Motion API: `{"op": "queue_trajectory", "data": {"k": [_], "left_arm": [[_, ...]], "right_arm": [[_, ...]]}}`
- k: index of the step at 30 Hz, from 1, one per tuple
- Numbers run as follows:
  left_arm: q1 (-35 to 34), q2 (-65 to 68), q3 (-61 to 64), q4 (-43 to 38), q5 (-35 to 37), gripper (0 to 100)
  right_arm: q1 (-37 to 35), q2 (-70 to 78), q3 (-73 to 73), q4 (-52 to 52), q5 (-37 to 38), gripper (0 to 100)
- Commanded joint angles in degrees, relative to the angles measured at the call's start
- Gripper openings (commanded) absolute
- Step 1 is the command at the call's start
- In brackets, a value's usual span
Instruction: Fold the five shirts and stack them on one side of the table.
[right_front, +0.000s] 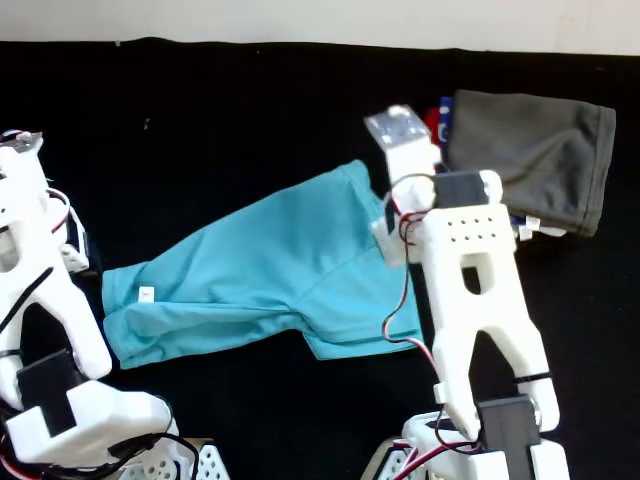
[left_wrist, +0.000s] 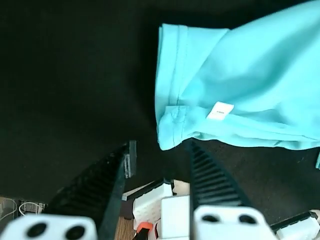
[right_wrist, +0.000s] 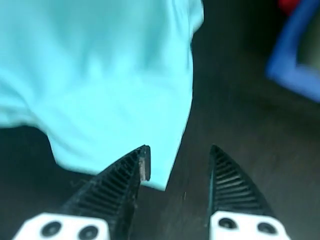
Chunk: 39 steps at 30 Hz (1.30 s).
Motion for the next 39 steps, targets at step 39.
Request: {"op": "queue_trajectory", "data": {"k": [39], "left_arm": [[-0.4, 59.5, -70.4, 5.6, 12.0, 1]], "right_arm": [[-5.3, 64.8, -85.2, 11.5, 0.3, 3.3]]}}
